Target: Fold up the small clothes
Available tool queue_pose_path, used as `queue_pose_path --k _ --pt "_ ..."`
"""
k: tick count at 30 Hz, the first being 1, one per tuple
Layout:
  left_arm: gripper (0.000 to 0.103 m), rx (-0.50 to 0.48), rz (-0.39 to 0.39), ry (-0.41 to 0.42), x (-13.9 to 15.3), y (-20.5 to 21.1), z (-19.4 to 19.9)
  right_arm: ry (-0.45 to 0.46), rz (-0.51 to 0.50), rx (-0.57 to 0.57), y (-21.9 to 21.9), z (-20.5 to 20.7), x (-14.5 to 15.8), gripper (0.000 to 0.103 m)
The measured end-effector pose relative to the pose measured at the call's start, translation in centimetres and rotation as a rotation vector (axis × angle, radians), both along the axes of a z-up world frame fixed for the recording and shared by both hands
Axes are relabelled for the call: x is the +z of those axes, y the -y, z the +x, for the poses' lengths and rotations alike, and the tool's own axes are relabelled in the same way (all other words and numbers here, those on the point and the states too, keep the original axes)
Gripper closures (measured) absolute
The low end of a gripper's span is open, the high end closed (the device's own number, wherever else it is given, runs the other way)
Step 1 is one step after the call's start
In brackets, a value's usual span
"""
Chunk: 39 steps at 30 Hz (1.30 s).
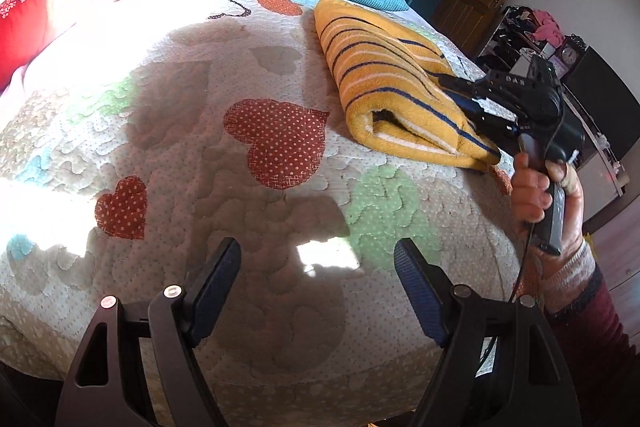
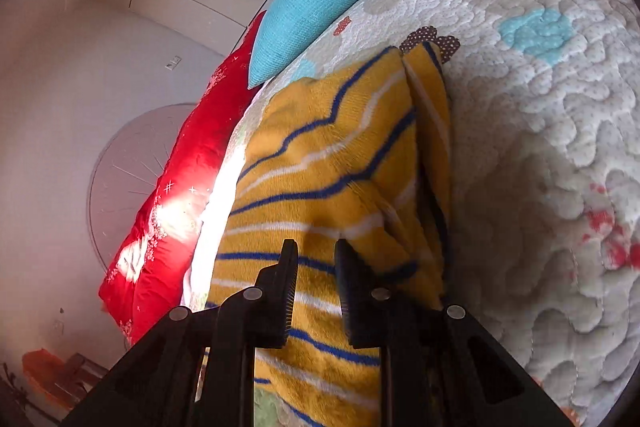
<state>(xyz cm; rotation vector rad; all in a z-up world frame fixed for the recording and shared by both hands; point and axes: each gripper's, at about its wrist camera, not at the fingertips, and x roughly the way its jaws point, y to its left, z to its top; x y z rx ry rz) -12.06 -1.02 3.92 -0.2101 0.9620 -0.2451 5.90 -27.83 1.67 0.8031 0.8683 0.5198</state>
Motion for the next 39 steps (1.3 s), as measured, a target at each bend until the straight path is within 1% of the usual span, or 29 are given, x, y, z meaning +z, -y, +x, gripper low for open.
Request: queue_pose_path --k 2,3,5,8,11,12,15,16,17,18,21,25,26,28,31,33,36,39 --pt "0.025 -0.007 0.025 0.007 0.2 0.5 0.0 -0.013 0.041 0.007 1.3 -2.0 -0.9 0.084" --pt "0.025 -0.011 0.04 0.011 0.3 0.8 0.1 -0.022 0.043 -0.004 1.8 -2.7 -1.4 0.084" --pt "0.025 -0.018 0.069 0.02 0.5 1.4 0.2 -0.012 0.095 -0.017 3.2 -4.1 -2.2 0.084" --pt "0.025 -0.018 0.099 0.033 0.9 2.2 0.4 -0.003 0.143 -0.039 4.5 -5.3 -2.5 0.084" --pt "0.025 -0.015 0.118 0.042 1.3 3.0 0.6 0.0 0.159 -0.045 4.8 -5.5 -2.8 0.084" --pt "0.025 -0.015 0.128 0.048 1.4 3.3 0.6 0.003 0.146 -0.048 4.8 -5.6 -2.8 0.083" --pt "0.025 -0.019 0.175 0.067 1.6 4.4 0.5 0.027 0.071 -0.054 5.0 -6.9 -2.0 0.077" --pt "0.025 -0.022 0.188 0.071 1.6 4.7 0.5 0.036 0.044 -0.06 4.9 -7.4 -1.7 0.071" --pt "0.025 -0.026 0.197 0.076 1.5 5.0 0.5 0.042 0.009 -0.073 4.8 -7.9 -1.3 0.047" --pt "0.025 -0.027 0.204 0.079 1.2 5.2 0.6 0.032 -0.054 -0.099 4.7 -8.3 -0.9 0.041" --pt "0.025 -0.02 0.22 0.048 -0.1 5.6 1.3 0.053 -0.169 -0.124 3.7 -9.5 0.0 0.04" --pt "0.025 -0.009 0.213 -0.01 -2.0 5.5 2.1 0.063 -0.25 -0.135 3.0 -10.1 0.1 0.037" --pt "0.025 -0.007 0.213 -0.006 -2.2 5.4 2.0 0.06 -0.261 -0.137 2.8 -10.1 0.0 0.036" --pt "0.02 -0.012 0.228 0.008 -2.3 5.6 1.9 0.057 -0.276 -0.142 2.5 -10.0 -0.1 0.036" --pt "0.013 -0.025 0.259 0.012 -2.7 6.0 1.8 0.055 -0.283 -0.148 2.4 -10.1 -0.1 0.035" --pt "0.007 -0.026 0.265 0.008 -3.0 6.1 1.8 0.056 -0.285 -0.155 2.2 -10.2 -0.3 0.035" --pt "0.002 -0.019 0.267 0.007 -3.2 6.0 1.7 0.065 -0.285 -0.17 2.0 -10.7 -0.6 0.035" --pt "0.0 -0.016 0.266 0.005 -3.4 5.8 1.8 0.077 -0.299 -0.181 1.9 -11.4 -0.6 0.035"
